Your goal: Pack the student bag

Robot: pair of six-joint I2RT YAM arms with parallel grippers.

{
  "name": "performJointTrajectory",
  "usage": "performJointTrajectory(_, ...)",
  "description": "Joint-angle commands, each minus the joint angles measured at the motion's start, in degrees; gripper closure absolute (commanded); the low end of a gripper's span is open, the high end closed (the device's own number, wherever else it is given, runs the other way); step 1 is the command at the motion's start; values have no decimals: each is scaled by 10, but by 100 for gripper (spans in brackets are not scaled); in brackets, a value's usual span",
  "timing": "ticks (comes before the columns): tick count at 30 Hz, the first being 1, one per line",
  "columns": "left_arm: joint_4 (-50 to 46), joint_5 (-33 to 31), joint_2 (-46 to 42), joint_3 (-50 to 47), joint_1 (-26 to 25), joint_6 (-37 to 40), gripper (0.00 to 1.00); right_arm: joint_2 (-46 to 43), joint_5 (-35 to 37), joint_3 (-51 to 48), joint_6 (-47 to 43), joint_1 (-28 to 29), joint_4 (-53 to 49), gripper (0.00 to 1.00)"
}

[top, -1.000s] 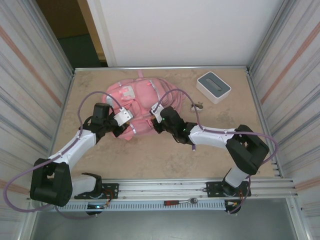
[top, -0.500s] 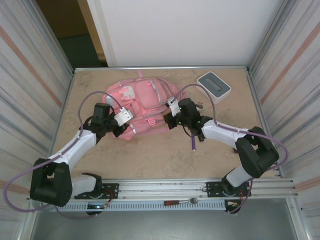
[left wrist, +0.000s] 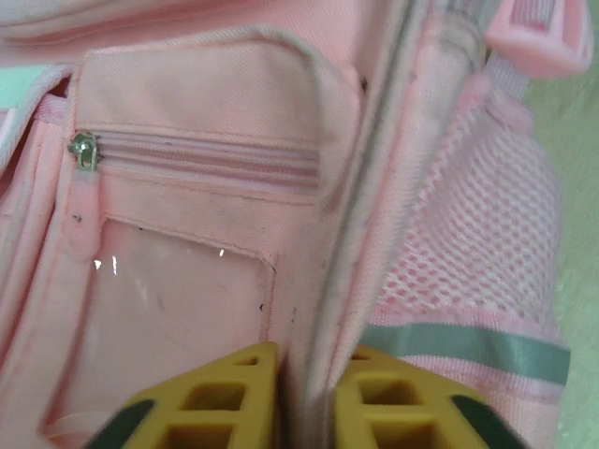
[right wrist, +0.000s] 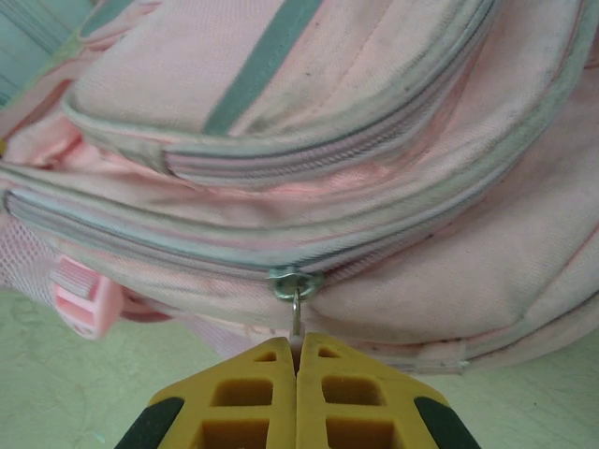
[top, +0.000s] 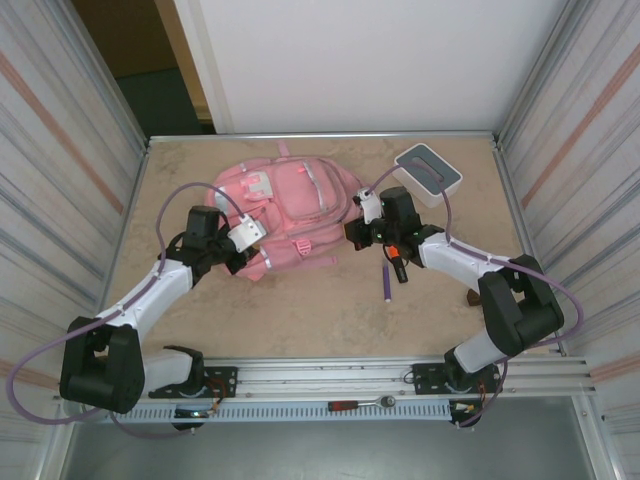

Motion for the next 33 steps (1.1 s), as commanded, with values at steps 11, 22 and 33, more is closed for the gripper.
performJointTrajectory(11,111,-77,-26,30,-162,1,28,-43,-52,14,55,26,17,100)
performJointTrajectory(22,134,-186,119,114,-241,48,47,-62,-65,13,85,48,40,100)
performJointTrajectory(33,147,-205,102,85,-223,79,100,-65,-23,8,45,37,-19,100)
